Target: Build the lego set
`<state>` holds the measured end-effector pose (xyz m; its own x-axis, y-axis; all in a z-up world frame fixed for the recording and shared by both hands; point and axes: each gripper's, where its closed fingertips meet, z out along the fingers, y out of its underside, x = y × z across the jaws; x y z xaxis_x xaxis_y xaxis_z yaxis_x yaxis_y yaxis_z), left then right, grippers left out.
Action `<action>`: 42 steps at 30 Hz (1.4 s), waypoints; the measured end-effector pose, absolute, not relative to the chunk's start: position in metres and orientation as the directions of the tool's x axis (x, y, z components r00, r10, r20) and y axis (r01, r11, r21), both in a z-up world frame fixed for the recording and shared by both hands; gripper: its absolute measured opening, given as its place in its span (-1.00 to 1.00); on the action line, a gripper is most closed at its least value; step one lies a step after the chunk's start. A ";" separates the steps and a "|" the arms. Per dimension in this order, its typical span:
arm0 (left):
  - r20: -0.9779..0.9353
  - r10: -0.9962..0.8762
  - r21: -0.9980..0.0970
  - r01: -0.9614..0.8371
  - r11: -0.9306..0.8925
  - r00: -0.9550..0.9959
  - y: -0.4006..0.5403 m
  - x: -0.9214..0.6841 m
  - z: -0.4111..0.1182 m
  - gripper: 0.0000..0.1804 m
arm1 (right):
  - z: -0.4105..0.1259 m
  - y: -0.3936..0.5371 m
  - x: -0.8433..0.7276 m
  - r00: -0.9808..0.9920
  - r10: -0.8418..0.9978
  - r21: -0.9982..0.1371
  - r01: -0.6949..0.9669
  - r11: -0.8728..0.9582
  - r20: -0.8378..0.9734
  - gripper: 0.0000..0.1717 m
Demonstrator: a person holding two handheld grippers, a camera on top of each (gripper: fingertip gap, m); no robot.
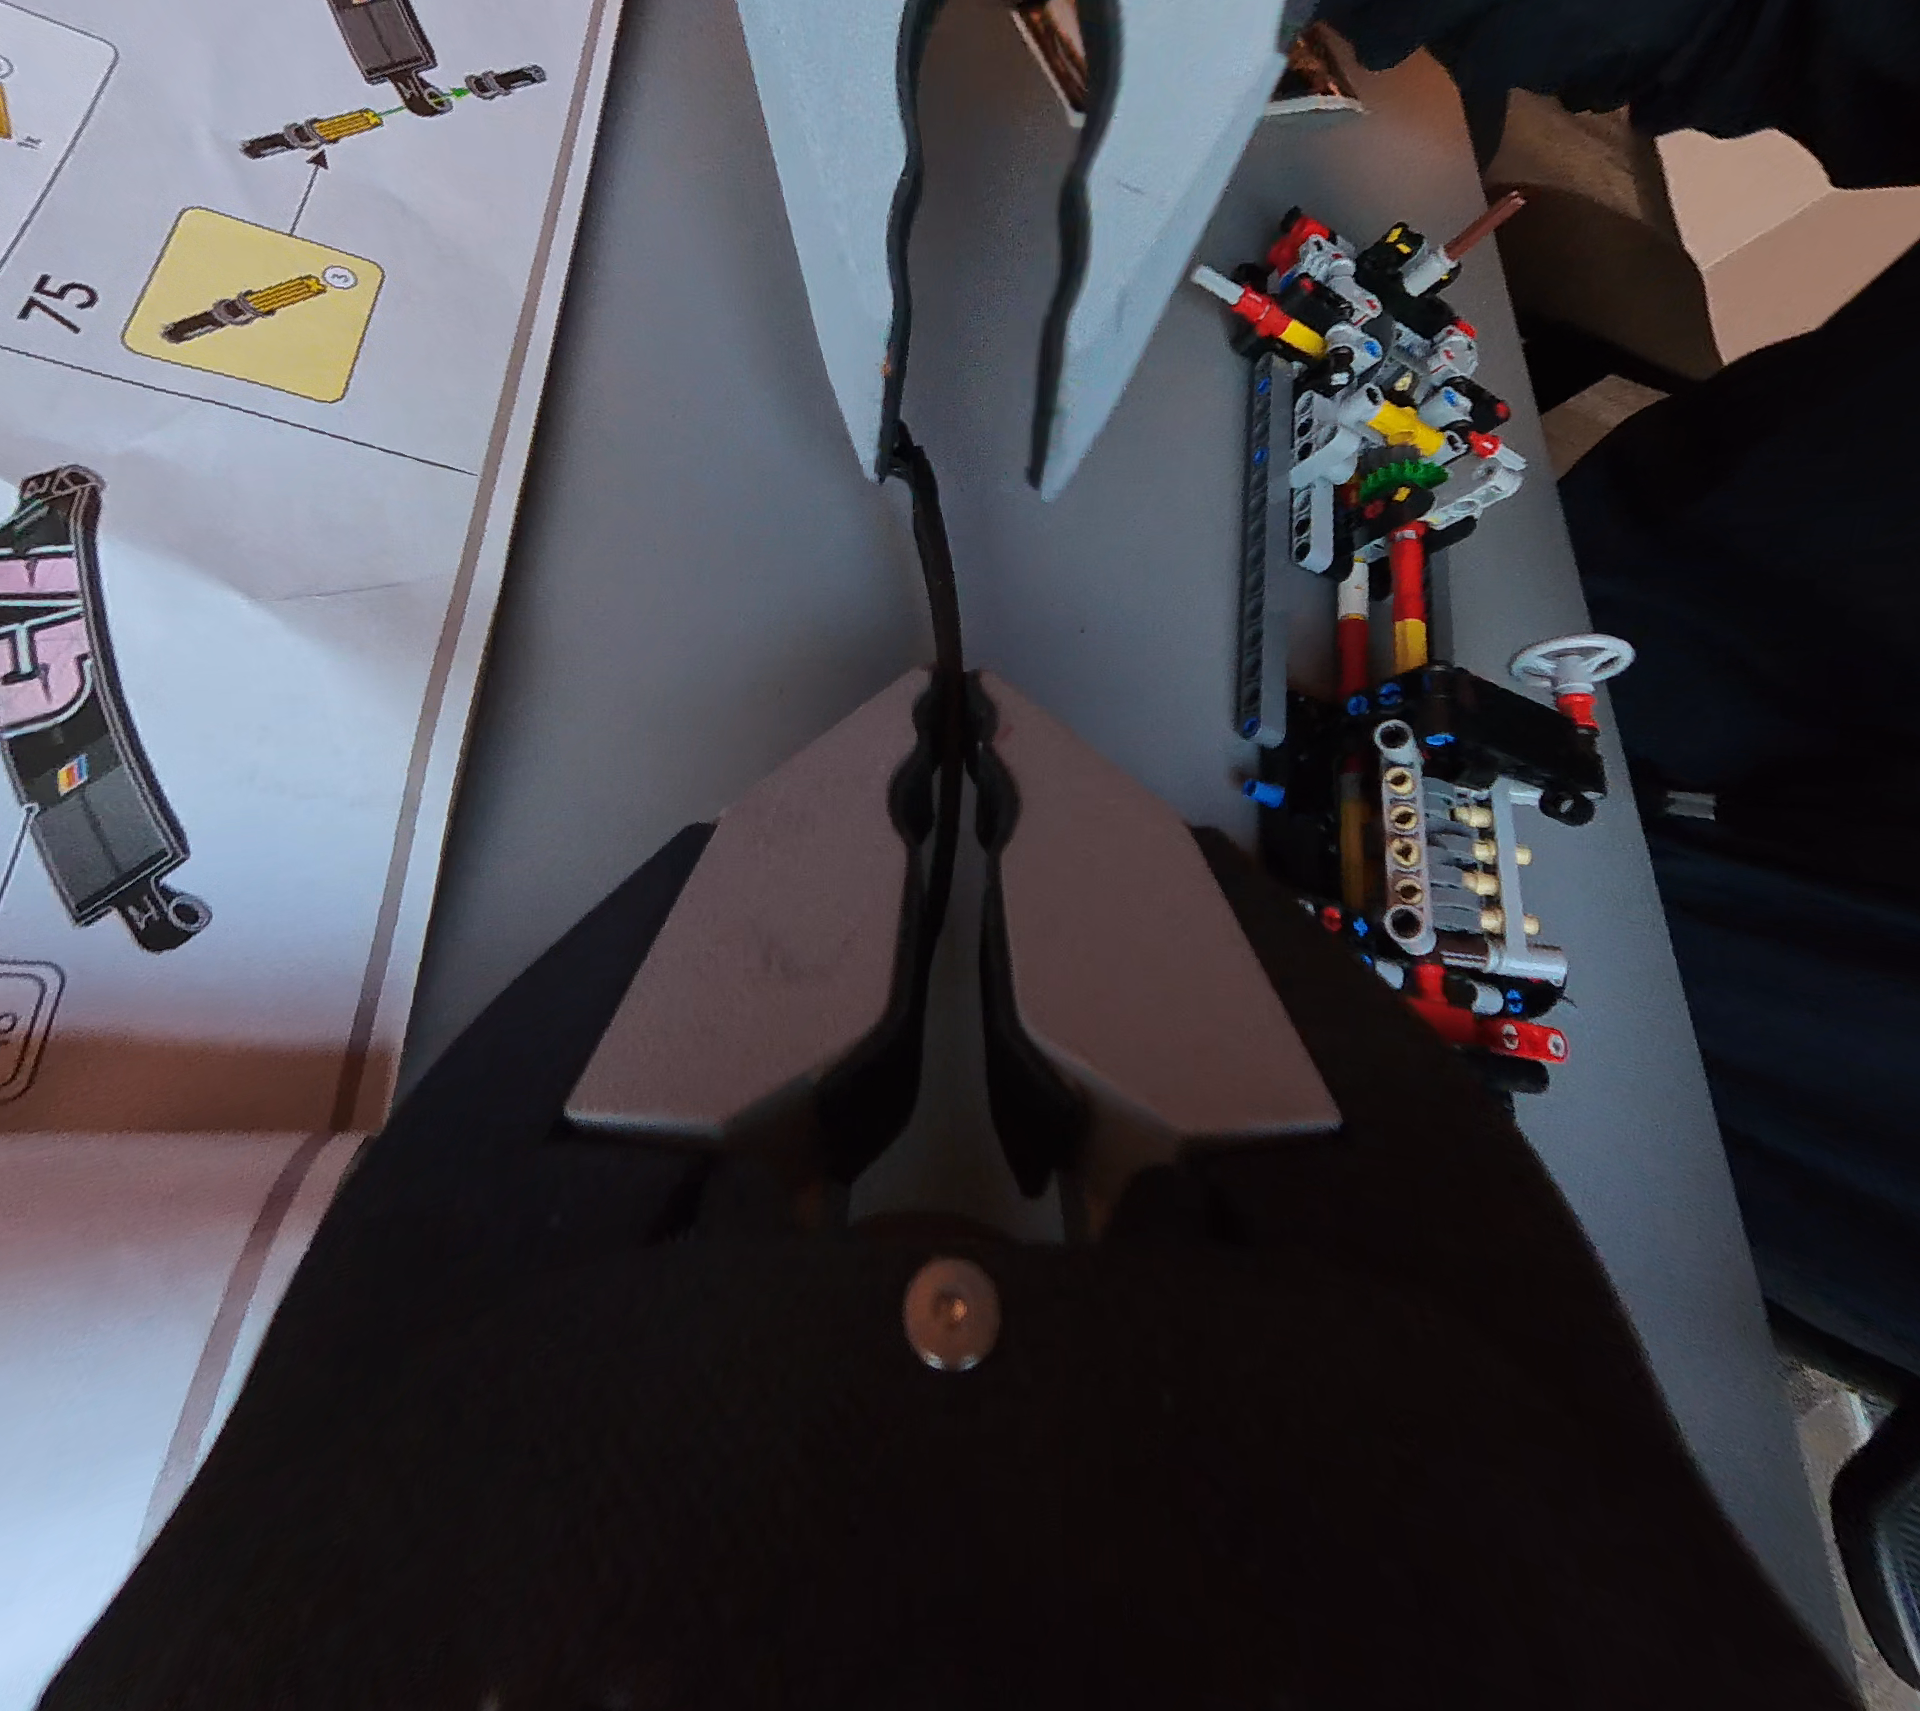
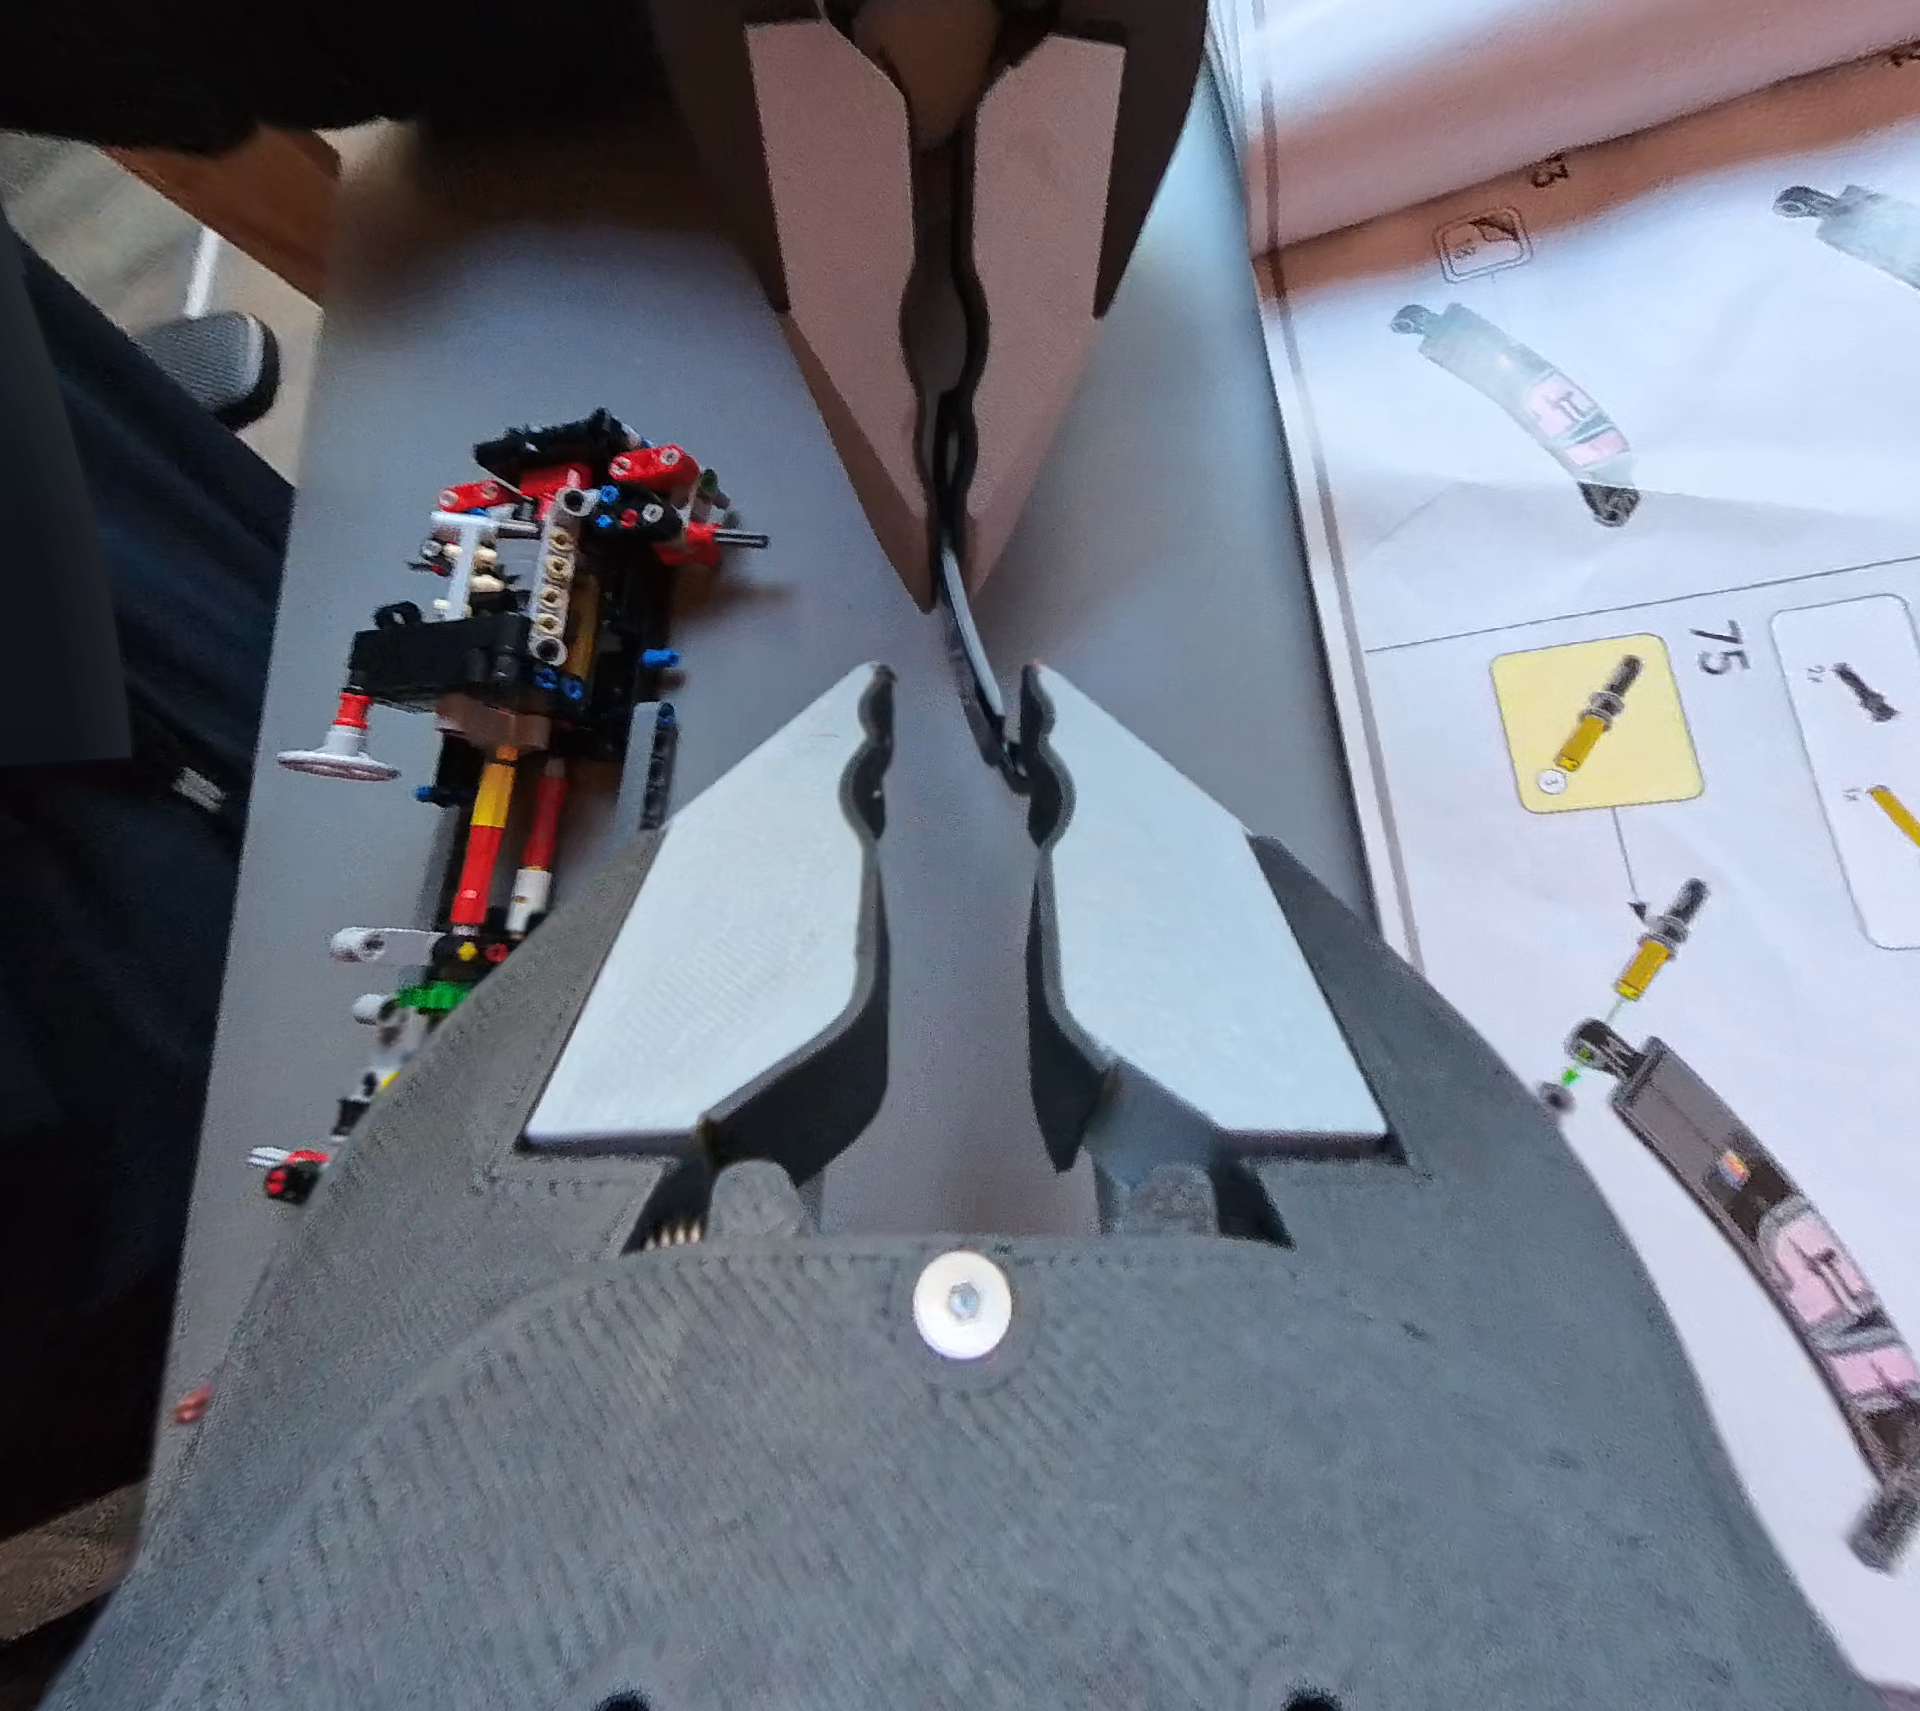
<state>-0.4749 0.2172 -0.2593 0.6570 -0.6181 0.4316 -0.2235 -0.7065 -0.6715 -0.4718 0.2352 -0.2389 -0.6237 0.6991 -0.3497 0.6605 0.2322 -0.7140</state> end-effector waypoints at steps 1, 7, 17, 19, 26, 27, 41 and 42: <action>0.434 -0.624 -0.675 -0.224 -0.703 0.650 0.217 -0.473 -0.259 -1.00 | -0.239 0.231 -0.472 -0.625 0.691 -0.711 0.665 0.227 -0.364 -0.72; 0.456 -0.621 -0.679 -0.202 -0.706 0.638 0.216 -0.469 -0.252 -1.00 | -0.256 0.223 -0.476 -0.624 0.712 -0.652 0.692 0.311 -0.322 -0.87; 0.548 -0.559 -0.639 -0.120 -0.760 0.622 0.214 -0.467 -0.247 -1.00 | -0.258 0.224 -0.468 -0.607 0.736 -0.580 0.728 0.365 -0.298 -0.88; 0.655 -0.519 -0.603 -0.034 -0.797 0.550 0.213 -0.464 -0.240 -1.00 | -0.248 0.225 -0.466 -0.580 0.746 -0.603 0.736 0.308 -0.327 -0.83; 0.698 -0.384 -0.487 0.009 -0.873 0.604 0.218 -0.468 -0.268 -0.99 | -0.227 0.244 -0.461 -0.410 0.872 -0.718 0.689 0.102 -0.269 -0.51; 0.697 -0.375 -0.487 0.020 -0.873 0.611 0.219 -0.469 -0.267 -1.00 | -0.220 0.246 -0.459 -0.387 0.857 -0.738 0.675 0.012 -0.340 -0.48; 0.365 -0.339 -0.716 0.029 -0.698 0.867 0.209 -0.516 -0.167 -0.26 | -0.171 0.279 -0.409 -0.385 0.877 -0.918 0.372 -0.137 -0.287 -0.41; 0.346 -0.326 -0.749 0.051 -0.660 0.880 0.205 -0.519 -0.155 -0.24 | -0.165 0.283 -0.407 -0.383 0.884 -0.932 0.337 -0.136 -0.268 -0.40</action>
